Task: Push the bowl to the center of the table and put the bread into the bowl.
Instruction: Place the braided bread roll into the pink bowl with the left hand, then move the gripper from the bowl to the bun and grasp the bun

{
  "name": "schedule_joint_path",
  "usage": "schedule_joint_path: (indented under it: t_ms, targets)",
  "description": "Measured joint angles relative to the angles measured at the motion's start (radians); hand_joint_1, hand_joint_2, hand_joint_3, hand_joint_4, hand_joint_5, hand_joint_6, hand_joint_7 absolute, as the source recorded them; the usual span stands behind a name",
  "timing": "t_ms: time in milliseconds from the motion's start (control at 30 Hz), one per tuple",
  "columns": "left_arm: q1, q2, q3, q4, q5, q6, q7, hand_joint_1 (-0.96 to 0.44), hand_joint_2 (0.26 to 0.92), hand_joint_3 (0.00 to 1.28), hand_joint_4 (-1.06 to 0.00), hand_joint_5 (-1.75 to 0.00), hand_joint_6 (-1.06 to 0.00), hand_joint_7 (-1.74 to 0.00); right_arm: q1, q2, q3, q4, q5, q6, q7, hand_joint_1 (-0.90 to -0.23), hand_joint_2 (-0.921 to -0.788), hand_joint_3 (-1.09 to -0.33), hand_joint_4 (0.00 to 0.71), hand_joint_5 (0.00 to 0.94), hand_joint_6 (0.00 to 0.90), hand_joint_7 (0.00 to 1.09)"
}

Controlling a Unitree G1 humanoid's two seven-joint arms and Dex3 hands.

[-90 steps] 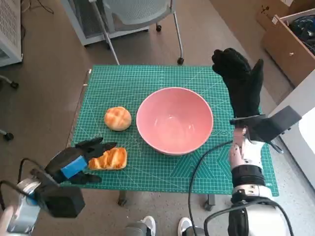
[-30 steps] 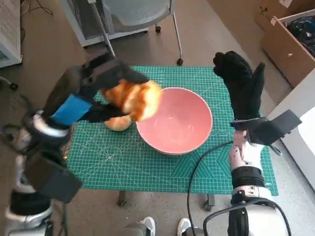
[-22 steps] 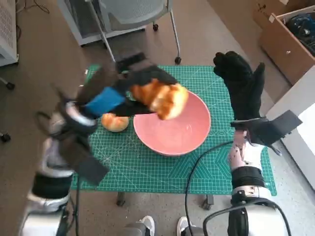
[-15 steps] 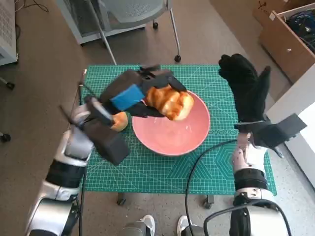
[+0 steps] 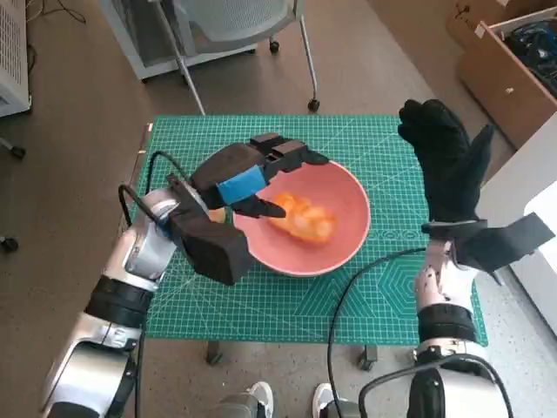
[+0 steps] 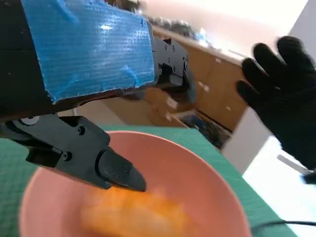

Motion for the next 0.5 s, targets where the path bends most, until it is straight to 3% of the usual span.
schedule_joint_path:
  t_ms: [333,500]
  targets:
    - [0.003,0.052,0.06,-0.021,-0.074,-0.076,-0.006,-0.7,0.921,0.27,-0.01,0.0,-0.04,-0.35,0.004,0.009,0.001,-0.003,0.0,-0.001,-0.012,-0.596,-0.921,-0.758,0.178,0.004,0.112,0.33]
    - [0.018,0.1,0.121,-0.079,-0.13,-0.076,-0.024,-0.7,0.921,0.3,-0.02,-0.01,-0.05,-0.35,0.004,0.01,0.0,-0.004,0.004,-0.001,-0.013,-0.593,-0.921,-0.76,0.192,0.01,0.122,0.33]
